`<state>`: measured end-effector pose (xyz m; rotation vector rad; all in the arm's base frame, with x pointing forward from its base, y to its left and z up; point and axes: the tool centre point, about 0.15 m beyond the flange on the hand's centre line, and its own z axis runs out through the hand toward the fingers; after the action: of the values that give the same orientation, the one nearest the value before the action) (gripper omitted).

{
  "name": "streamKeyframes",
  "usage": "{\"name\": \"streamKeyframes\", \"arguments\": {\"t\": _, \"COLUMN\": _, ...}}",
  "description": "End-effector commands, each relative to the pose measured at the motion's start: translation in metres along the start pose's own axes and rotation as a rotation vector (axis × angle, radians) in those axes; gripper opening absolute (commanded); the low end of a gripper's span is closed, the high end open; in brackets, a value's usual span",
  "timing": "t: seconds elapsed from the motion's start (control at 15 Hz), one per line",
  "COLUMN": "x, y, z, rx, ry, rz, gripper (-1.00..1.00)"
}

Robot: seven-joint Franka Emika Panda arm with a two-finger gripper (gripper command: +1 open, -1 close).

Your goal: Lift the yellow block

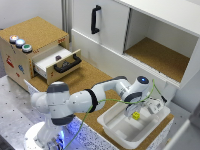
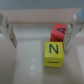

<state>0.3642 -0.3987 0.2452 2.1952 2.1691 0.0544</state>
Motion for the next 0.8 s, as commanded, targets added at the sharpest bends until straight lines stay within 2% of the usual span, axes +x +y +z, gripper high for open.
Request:
{"name": "streamKeyframes", "arguments": {"t": 0.0, "x": -0.008, "y": 0.044, "z": 0.027, "rx": 0.117, "ry": -0.064, "rz": -0.014, "gripper": 1.00}}
{"name": "streamKeyframes", "arguments": {"t": 0.33, "x": -0.018, "y": 0.041, "z": 0.028, "rx": 0.114, "ry": -0.056, "rz": 0.024, "gripper": 1.00}}
{"name": "streamKeyframes", "arguments": {"t": 0.4, "x": -0.019, "y": 0.039, "z": 0.029, "rx": 0.110, "ry": -0.061, "rz": 0.026, "gripper": -1.00}}
{"name": "streamKeyframes", "arguments": {"t": 0.73, "x": -0.022, "y": 0.035, "z": 0.030, "rx": 0.112, "ry": -0.050, "rz": 0.039, "gripper": -1.00}}
